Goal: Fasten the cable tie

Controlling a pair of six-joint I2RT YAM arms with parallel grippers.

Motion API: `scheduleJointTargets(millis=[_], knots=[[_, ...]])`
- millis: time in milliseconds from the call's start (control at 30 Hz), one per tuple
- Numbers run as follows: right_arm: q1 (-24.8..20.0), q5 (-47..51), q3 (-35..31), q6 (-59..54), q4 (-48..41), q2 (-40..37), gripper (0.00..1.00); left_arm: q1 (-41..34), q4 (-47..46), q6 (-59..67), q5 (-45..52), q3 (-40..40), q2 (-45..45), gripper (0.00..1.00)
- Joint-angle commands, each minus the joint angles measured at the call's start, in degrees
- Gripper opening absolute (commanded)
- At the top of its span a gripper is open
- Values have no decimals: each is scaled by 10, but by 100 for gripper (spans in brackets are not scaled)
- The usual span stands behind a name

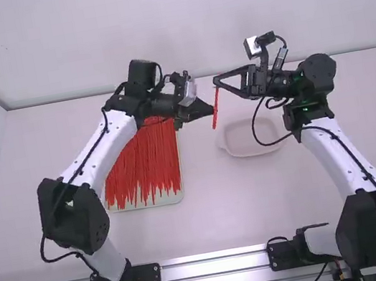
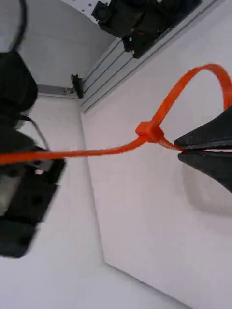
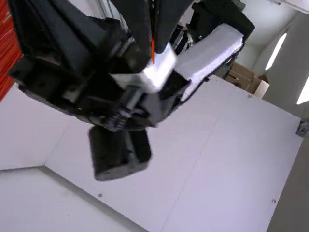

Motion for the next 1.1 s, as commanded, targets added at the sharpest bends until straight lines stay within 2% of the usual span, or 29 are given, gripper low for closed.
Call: scheduleJointTargets(millis=[0,233,733,1067], knots=[[-8,18,14,29,21,-16,0,6,12,-58,-65,-58,18,2],[-15,20,14,29,18,-16,0,8,44,-89,-64,-118,18,2],[-11,4,15,29,18,-16,0,27,45,-119,-57,-110,7,2],[-17,-17,15,28,18,-16,0,71,47,-125,59,-73,-38,2]])
